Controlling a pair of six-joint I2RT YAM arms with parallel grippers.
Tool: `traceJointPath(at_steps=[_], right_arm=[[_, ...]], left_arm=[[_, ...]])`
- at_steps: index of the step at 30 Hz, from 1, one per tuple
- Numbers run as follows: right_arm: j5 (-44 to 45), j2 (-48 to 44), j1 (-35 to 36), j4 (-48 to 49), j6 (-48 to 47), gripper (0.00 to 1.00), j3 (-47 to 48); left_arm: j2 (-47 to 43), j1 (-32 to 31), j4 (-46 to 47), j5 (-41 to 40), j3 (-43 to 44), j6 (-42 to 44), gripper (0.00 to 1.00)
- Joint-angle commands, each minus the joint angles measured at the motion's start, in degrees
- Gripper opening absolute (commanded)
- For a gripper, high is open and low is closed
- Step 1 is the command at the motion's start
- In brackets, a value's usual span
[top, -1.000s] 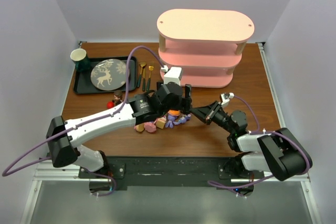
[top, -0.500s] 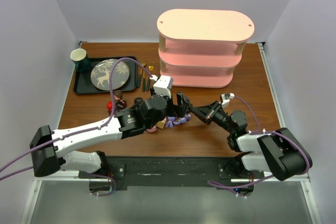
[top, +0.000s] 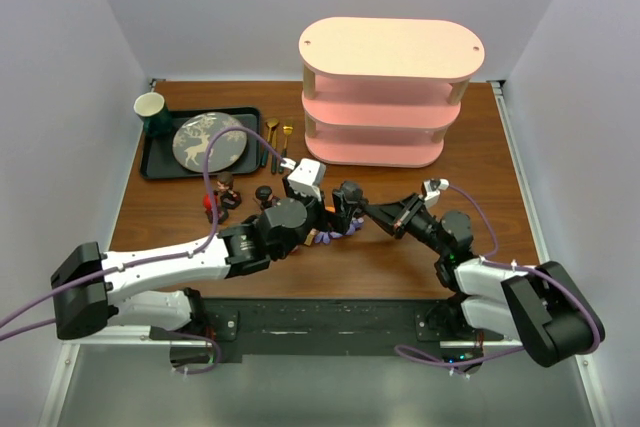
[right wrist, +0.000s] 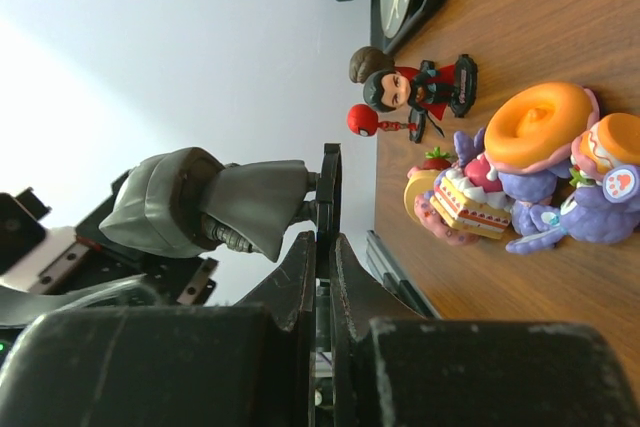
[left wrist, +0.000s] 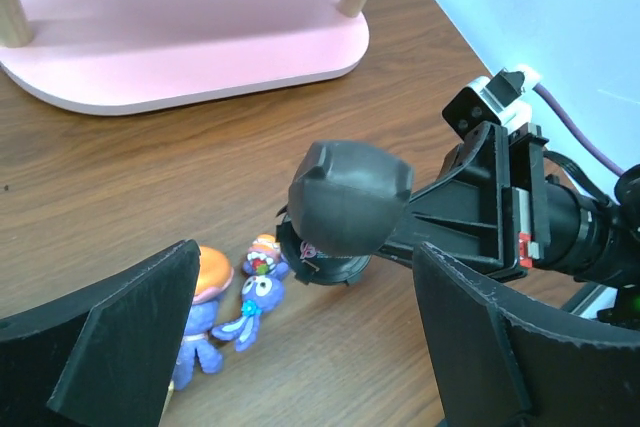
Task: Place and organize the plastic toys onto the shelf
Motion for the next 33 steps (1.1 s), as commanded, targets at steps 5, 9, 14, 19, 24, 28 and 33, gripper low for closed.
traceJointPath(at_steps=[5, 9, 14, 19, 24, 28, 33], right_arm=[[1.29, -1.39, 0.27, -1.04, 0.05, 0.0, 0.98], [1.29, -1.74, 0.28, -1.12, 0.14, 0.0, 0.98], [1.21, -2.09, 0.36, -1.65, 0.14, 0.0, 1.15], [0.85, -2.53, 0.36, -1.74, 0.32, 0.0, 1.33], [0.68, -2.44, 0.28, -1.65, 0.32, 0.0, 1.33], [0.68, -2.27, 0.36, -1.39, 0.23, 0.0, 1.51], [0.5, -2.18, 0.36, -1.21, 0.23, 0.0, 1.42]], left_arm=[[-2.33, -1.82, 14.54, -1.93, -4.69, 5.34, 0.92], [-1.28, -2.36, 17.62, -2.89, -5.05, 7.45, 0.9], [0.74, -2.44, 18.41, -3.42, -4.7, 7.45, 0.82], [2.5, -2.53, 18.41, -4.74, -4.08, 6.84, 0.79], [3.82, -2.62, 20.08, -6.5, -4.26, 6.22, 0.76], [4.35, -2.71, 21.57, -6.94, -4.26, 6.22, 0.72], [5.32, -2.71, 22.98, -7.2, -4.17, 5.78, 0.7]])
